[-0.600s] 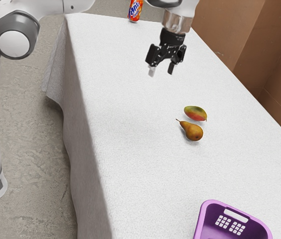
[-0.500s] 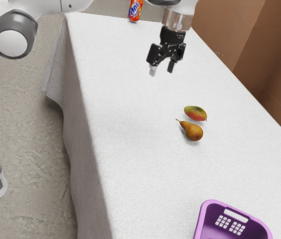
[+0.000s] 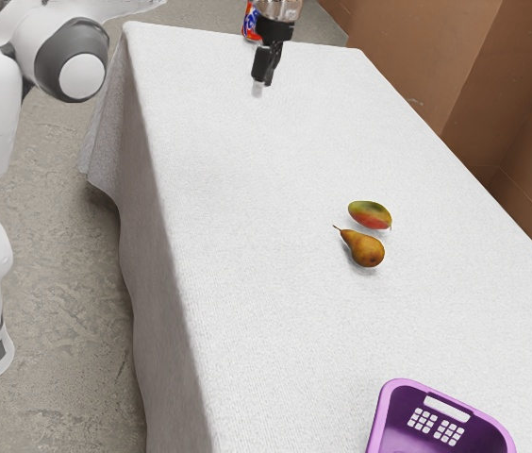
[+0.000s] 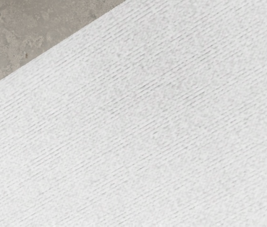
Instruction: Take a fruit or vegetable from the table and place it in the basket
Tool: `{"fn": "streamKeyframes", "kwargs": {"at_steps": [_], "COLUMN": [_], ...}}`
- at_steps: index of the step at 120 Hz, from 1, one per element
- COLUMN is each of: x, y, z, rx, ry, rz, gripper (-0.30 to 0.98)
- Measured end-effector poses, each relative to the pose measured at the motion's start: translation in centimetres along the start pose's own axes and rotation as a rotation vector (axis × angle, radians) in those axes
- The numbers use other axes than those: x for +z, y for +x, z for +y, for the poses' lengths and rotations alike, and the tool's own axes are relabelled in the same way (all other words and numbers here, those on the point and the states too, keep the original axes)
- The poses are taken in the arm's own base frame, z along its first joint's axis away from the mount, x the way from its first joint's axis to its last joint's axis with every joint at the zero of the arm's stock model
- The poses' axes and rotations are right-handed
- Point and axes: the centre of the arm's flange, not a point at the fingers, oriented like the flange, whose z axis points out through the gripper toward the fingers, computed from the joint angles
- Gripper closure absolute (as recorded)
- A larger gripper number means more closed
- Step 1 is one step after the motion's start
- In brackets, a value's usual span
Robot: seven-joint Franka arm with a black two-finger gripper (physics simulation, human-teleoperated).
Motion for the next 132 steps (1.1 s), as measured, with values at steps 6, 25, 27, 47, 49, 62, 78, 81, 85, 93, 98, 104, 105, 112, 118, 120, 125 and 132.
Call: {"fn": "streamKeyframes", "kwargs": {"at_steps": [6, 25, 27, 47, 49, 62, 78, 81, 85, 93, 98, 104, 105, 112, 118, 120, 125, 132], "x": [0.3, 2.6, 2.9, 5.9, 6.4, 8.9, 10.1, 10.3, 10.6, 11.3, 12.1, 12.8, 12.9, 13.2, 13.8, 14.0, 14.4, 15.0], "y": [-1.6, -6.1, -6.5, -11.1, -11.8, -15.1, -17.1, -17.5, -18.3, -20.0, -21.0, -21.9, -22.0, -22.4, -22.6, -22.6, -22.7, -22.7], "z": [0.3, 0.3, 0.3, -0.1, -0.2, -0.4, 0.5, 0.5, 0.3, -0.6, -1.0, -1.4, -1.5, -1.6, -1.7, -1.7, -1.9, -1.9], "rx": [0.030, 0.117, 0.125, 0.207, 0.218, 0.264, 0.277, 0.281, 0.290, 0.314, 0.325, 0.334, 0.335, 0.338, 0.334, 0.333, 0.331, 0.324], "ry": [-0.014, -0.028, -0.029, -0.040, -0.038, -0.057, -0.115, -0.128, -0.141, -0.160, -0.165, -0.168, -0.169, -0.176, -0.167, -0.165, -0.155, -0.138], "rz": [-0.015, -0.054, -0.058, -0.112, -0.118, -0.171, -0.240, -0.254, -0.268, -0.291, -0.302, -0.311, -0.313, -0.325, -0.335, -0.338, -0.345, -0.356], "gripper": [0.00, 0.00, 0.00, 0.00, 0.00, 0.00, 0.00, 0.00, 0.00, 0.00, 0.00, 0.00, 0.00, 0.00, 0.00, 0.00, 0.00, 0.00]}}
